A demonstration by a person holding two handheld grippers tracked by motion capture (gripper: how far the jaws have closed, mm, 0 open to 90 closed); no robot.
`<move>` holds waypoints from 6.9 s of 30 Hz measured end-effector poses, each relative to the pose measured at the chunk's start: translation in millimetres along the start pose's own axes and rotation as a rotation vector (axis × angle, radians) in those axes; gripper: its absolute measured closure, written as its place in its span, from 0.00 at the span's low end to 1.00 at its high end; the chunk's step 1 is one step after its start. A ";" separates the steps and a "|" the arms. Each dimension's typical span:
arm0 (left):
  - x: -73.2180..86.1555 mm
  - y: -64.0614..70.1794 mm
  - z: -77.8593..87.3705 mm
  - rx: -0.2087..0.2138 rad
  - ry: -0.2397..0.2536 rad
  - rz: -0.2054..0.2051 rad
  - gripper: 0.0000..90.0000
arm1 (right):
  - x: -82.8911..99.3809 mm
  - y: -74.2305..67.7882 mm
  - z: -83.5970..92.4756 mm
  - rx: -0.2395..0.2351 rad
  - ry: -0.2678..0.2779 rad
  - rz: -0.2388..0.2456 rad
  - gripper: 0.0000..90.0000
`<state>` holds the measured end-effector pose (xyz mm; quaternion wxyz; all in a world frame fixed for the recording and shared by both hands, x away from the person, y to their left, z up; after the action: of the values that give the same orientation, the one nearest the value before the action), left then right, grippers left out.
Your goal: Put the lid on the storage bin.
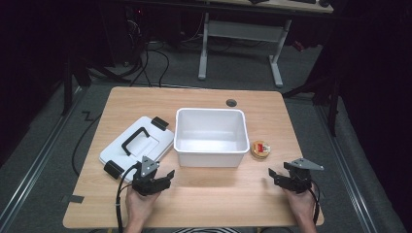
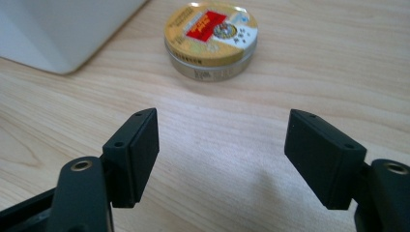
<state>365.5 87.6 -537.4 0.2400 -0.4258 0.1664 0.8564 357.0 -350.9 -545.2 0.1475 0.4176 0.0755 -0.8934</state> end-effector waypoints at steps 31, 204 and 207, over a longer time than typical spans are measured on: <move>19.1 4.2 -27.7 -0.068 -0.106 -0.017 0.33 | -53.2 -1.8 -56.9 0.020 -0.017 0.033 0.19; 19.9 5.5 -26.9 -0.058 -0.105 -0.020 0.33 | -211.3 -103.5 0.6 -0.304 -0.147 0.272 0.23; 19.9 5.4 -26.8 -0.057 -0.107 -0.022 0.33 | -209.7 -109.1 -5.5 -0.305 -0.161 0.288 0.23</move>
<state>369.5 75.3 -568.7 0.2456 -0.3879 0.1241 0.8797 452.8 -204.3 -386.3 0.3403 0.3242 0.1372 -0.8719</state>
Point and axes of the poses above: each handheld gripper's, and its own axes: z roughly backward along the jaws, x roughly out of its underside, y roughly to its right, the point moved 5 cm from there along -z, roughly forward along the jaws, and after that the axes turned 1 degree about z, right-handed, at the moved point
